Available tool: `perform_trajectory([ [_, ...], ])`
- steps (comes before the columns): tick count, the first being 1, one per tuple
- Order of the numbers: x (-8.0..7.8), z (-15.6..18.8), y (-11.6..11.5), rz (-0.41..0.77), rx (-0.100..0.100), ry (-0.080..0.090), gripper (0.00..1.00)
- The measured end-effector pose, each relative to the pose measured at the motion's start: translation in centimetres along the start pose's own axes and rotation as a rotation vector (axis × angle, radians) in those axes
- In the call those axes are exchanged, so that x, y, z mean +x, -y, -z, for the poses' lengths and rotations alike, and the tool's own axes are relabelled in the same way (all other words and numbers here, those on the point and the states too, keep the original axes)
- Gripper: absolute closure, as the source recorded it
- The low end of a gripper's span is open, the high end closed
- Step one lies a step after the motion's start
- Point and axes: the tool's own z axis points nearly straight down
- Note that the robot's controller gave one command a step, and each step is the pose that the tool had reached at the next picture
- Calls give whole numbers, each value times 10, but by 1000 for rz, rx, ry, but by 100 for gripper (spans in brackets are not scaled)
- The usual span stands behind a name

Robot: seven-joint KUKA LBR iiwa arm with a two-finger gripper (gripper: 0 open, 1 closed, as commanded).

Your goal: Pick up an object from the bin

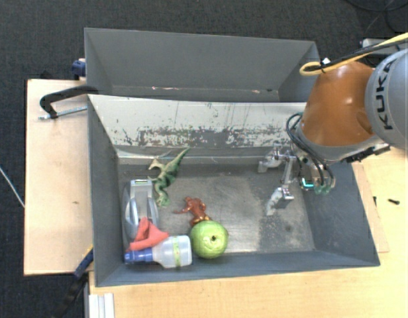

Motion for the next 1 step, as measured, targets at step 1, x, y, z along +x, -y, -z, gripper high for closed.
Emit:
perform_trajectory([
  [1,-2,4,0,1,1,8,0],
])
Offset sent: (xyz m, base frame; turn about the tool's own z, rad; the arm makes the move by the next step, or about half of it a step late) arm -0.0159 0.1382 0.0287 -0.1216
